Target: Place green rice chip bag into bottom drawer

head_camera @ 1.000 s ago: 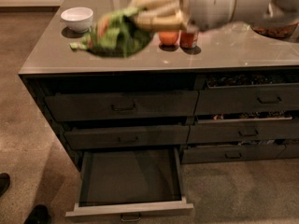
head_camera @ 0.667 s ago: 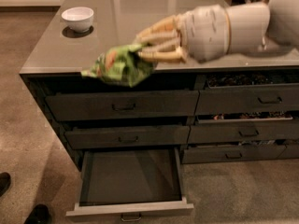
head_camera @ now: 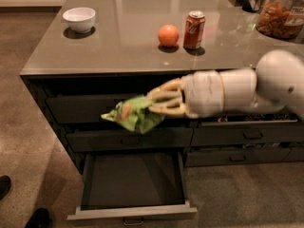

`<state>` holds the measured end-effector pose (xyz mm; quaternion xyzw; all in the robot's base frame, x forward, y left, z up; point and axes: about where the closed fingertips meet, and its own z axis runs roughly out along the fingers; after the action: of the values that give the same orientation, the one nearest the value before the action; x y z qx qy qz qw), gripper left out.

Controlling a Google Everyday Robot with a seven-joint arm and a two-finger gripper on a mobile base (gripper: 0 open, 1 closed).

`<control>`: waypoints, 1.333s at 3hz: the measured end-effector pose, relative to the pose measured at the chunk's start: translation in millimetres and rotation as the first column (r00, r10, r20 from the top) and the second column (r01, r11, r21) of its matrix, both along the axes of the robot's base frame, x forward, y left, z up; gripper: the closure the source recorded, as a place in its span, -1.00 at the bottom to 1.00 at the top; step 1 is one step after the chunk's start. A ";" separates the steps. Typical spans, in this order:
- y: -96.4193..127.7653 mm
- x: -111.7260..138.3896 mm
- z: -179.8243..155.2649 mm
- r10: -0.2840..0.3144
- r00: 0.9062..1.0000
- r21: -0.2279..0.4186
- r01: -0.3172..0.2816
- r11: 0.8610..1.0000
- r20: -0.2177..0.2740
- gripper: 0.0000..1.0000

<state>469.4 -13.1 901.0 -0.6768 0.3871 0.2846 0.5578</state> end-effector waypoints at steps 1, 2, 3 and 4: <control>2.4 -3.3 -54.2 -0.004 0.999 0.004 0.004 1.000 -0.041 1.00; 10.2 -8.5 -112.5 -0.012 0.991 0.008 0.014 1.000 -0.134 1.00; 11.7 -9.4 -116.6 -0.011 0.991 0.008 0.012 1.000 -0.136 1.00; 24.1 -15.3 -159.4 0.004 0.985 0.016 -0.002 1.000 -0.170 1.00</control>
Offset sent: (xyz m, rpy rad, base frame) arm -0.0116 0.0128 -0.1753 0.0115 0.2336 -0.0369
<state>454.1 11.0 741.6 -0.6463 0.4301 0.3451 0.5275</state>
